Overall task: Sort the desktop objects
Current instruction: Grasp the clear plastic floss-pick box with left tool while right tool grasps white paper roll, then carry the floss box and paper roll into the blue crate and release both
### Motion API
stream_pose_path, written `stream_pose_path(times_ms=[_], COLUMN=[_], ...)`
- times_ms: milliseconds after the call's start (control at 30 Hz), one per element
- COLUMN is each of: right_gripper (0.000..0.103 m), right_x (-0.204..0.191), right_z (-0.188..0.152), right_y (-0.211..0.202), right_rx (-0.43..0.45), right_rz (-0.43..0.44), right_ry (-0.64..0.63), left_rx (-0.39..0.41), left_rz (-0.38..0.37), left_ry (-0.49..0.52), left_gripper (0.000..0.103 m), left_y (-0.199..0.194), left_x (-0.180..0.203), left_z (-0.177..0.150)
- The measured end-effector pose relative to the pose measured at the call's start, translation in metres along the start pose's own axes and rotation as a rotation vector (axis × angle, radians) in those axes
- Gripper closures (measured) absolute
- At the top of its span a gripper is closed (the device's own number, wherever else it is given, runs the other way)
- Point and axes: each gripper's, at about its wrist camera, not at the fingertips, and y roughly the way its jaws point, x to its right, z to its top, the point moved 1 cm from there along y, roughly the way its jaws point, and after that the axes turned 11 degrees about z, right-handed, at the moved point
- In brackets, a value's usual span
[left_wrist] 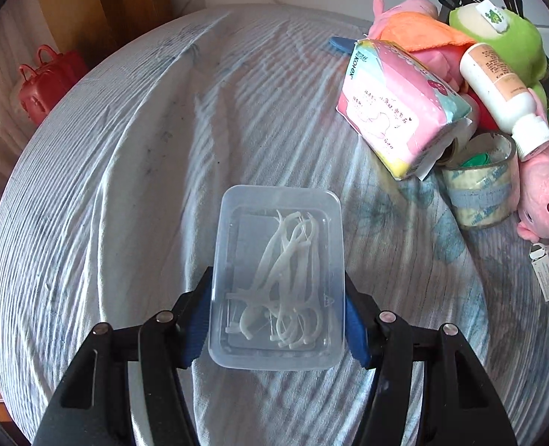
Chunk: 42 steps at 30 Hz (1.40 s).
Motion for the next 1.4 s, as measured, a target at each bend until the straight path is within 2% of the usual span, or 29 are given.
stream_pose_path(times_ms=[133,267,400,467,500,533,633,800,1033,1233,1400], right_gripper=[0.0,0.0,0.003,0.018,0.033,0.043,0.057,0.058,0.058,0.058,0.058], right_x=[0.01,-0.003,-0.011,-0.015,-0.02,-0.019,-0.016,-0.017,-0.025,-0.027,-0.028], right_z=[-0.005,0.012,0.034,0.04,0.043,0.046,0.047,0.038,0.013,-0.007,-0.027], right_y=[-0.017,-0.028,-0.018,-0.008,0.003,0.009,0.023,0.012,-0.046,-0.111,-0.18], right_rx=[0.035,0.085,0.07,0.057,0.046,0.032,0.0,0.025,0.135,0.275,0.421], right_rz=[0.059,0.122,0.116,0.074,0.052,0.038,0.034,0.042,0.089,0.11,0.096], right_ry=[0.033,0.021,0.013,-0.004,-0.009,-0.011,-0.017,-0.033,-0.054,-0.069,-0.09], left_rx=[-0.003,-0.01,-0.003,0.002,0.002,0.002,-0.004,0.017,0.119,0.262,0.389], left_rz=[-0.002,0.0,0.0,0.001,0.003,0.005,0.01,0.024,-0.025,-0.122,-0.223], left_ry=[-0.01,-0.006,-0.01,-0.012,-0.013,-0.01,-0.002,0.022,0.084,0.17,0.239], left_gripper=[0.043,0.043,0.043,0.043,0.043,0.043,0.044,0.044,0.044,0.044,0.044], left_y=[0.0,0.001,0.001,0.0,0.0,-0.001,-0.005,-0.022,-0.081,-0.159,-0.229], left_x=[-0.002,-0.002,-0.002,-0.002,-0.002,-0.002,0.001,0.005,0.026,0.065,0.112], left_z=[0.0,0.002,0.0,-0.001,-0.002,-0.003,-0.008,-0.02,-0.034,-0.046,-0.056])
